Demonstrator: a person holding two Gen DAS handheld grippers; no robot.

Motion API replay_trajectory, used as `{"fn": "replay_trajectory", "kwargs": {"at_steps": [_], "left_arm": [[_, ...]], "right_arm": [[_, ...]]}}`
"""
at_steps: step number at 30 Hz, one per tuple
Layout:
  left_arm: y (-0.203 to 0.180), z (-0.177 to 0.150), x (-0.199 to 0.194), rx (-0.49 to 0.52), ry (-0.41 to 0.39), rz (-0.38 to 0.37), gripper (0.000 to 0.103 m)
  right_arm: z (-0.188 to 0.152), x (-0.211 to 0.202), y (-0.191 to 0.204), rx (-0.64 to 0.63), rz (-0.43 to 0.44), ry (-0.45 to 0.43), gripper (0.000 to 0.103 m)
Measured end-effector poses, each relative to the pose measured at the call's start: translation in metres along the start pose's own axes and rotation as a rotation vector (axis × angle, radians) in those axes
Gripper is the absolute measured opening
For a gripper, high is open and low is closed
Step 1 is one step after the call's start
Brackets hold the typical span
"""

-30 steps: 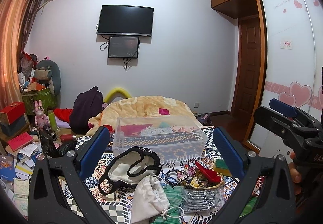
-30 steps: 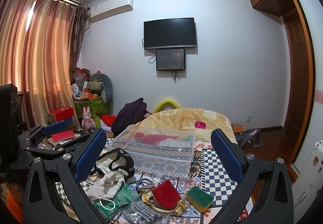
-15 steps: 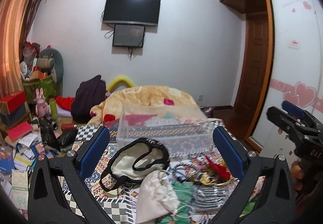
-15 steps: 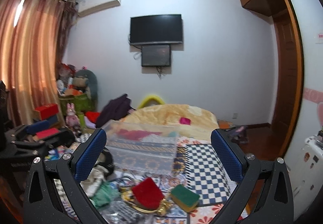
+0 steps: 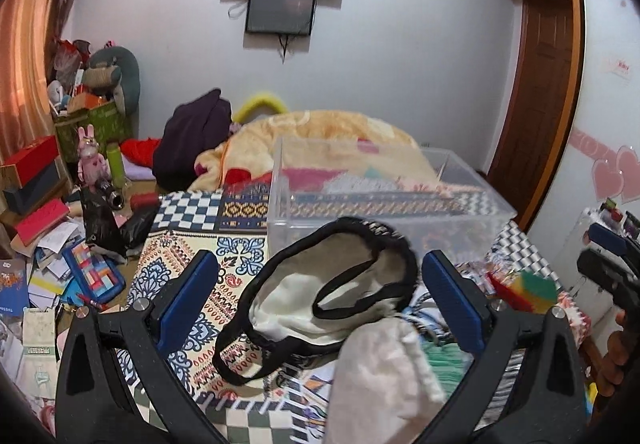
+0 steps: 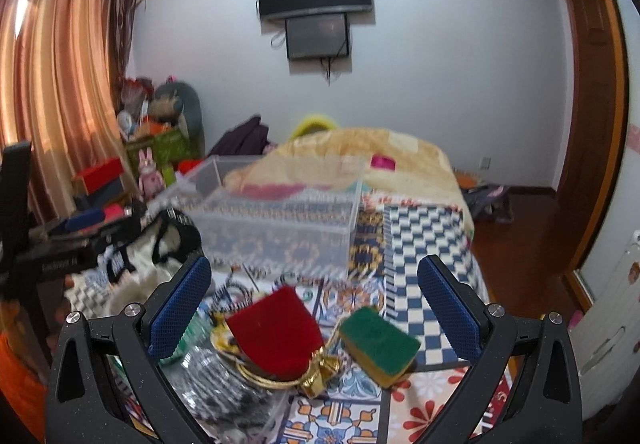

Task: Organize soft objects
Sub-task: 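Grasp the black-strapped white bag with the left tool while the right tool approaches the red pouch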

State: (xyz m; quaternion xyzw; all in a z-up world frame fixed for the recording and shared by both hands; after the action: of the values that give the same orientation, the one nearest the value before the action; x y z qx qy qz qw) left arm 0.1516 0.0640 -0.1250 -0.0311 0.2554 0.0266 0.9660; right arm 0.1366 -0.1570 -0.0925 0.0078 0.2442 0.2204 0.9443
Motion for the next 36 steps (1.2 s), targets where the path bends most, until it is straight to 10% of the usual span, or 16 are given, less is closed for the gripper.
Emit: {"fn": "replay_trajectory", "kwargs": {"at_steps": [13, 23, 36], "left_arm": [[0.027, -0.03, 0.044, -0.011, 0.145, 0.02, 0.102], [0.03, -0.049, 0.061, -0.102, 0.254, -0.097, 0.056], [0.02, -0.041, 0.028, -0.04, 0.143, -0.025, 0.013]], "right_arm": [[-0.039, 0.041, -0.001, 0.036, 0.077, 0.204, 0.063], [-0.036, 0.028, 0.015, 0.003, 0.154, 0.194, 0.056], [-0.043, 0.035, 0.027, -0.013, 0.198, 0.247, 0.058]]}}
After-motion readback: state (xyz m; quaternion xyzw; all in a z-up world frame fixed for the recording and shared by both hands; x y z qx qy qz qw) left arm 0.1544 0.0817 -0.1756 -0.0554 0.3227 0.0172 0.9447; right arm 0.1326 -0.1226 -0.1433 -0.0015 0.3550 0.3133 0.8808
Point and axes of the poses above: each gripper's, at about its wrist camera, not at the fingertips, and x roughly the way its jaws point, y to its left, z to its top, the point moved 7 cm from there along x, roughly the way its jaws point, and after that the axes turned 4 degrees about x, right-handed, at the moved point
